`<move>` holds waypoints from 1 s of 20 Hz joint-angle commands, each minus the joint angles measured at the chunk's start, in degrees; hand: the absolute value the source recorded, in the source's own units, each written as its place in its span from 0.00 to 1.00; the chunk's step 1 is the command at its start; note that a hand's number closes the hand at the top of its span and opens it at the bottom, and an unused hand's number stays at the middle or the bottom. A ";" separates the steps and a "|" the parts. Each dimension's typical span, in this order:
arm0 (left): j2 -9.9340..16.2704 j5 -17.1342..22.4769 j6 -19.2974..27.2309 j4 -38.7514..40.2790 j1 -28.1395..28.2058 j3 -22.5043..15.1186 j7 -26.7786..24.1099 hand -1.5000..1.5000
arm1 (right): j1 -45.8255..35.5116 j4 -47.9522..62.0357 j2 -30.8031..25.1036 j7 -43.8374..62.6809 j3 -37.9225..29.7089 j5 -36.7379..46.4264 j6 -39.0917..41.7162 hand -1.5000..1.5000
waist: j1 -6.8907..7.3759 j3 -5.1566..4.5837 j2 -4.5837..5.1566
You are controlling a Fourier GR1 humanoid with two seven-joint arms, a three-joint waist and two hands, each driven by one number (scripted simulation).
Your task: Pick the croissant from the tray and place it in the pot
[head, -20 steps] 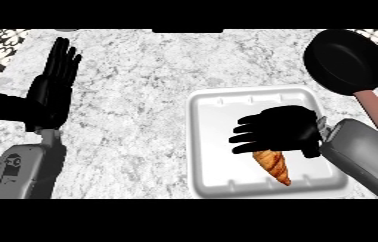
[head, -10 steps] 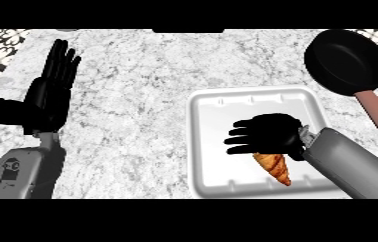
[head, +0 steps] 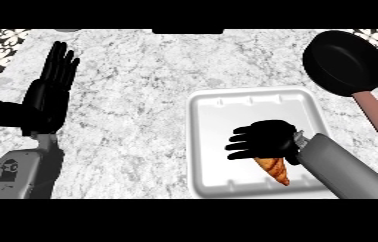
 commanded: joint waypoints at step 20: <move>-1.83 -1.99 1.20 -0.07 -0.37 -0.41 0.18 0.50 | -0.64 4.58 7.23 10.56 -18.01 0.10 -5.37 1.00 | 0.56 0.47 1.35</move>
